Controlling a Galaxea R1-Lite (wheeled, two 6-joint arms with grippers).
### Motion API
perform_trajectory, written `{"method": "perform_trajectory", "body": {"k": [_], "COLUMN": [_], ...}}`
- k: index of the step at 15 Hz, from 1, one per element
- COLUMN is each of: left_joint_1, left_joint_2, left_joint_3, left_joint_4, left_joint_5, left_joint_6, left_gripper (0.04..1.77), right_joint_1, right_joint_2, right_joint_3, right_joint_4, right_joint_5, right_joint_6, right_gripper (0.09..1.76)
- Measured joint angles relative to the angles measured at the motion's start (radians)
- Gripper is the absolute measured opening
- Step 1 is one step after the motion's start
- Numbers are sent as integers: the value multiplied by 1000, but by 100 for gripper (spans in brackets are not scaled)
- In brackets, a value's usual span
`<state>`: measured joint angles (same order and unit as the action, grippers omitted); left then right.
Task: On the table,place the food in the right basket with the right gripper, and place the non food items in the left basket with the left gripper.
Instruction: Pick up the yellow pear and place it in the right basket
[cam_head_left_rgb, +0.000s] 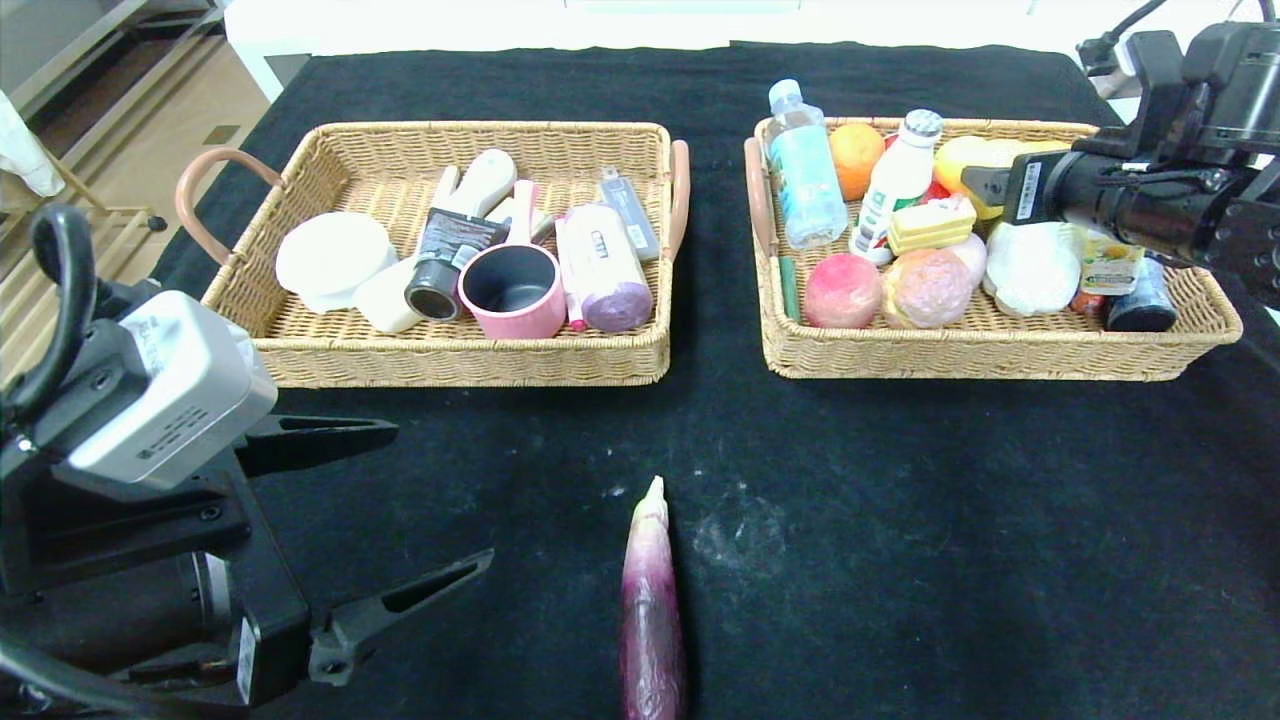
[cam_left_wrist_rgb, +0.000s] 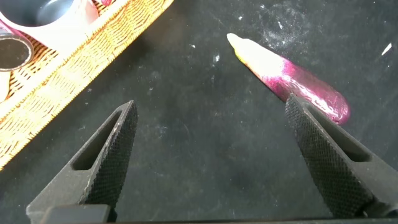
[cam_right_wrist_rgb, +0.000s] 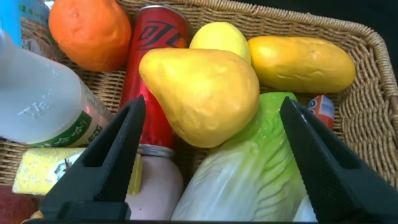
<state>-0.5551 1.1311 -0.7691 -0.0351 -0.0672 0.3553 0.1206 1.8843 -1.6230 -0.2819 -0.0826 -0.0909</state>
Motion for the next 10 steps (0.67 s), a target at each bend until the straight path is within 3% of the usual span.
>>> {"method": "perform_trajectory", "body": {"k": [5,10], "left_joint_1": [0,0], "left_joint_2": [0,-1], "left_joint_3": [-1,-2], "left_joint_4": [-2,-4], "left_joint_5": [1,2], "left_joint_6": [0,-2], "left_gripper": [172,172], "right_joint_1": [4,29], "right_joint_2": [-50,-159], "right_joint_3": [42,106], "right_joint_4": [9,101], "right_joint_5": [19,36], "right_joint_6": [-2,0], "right_gripper": [164,167]}}
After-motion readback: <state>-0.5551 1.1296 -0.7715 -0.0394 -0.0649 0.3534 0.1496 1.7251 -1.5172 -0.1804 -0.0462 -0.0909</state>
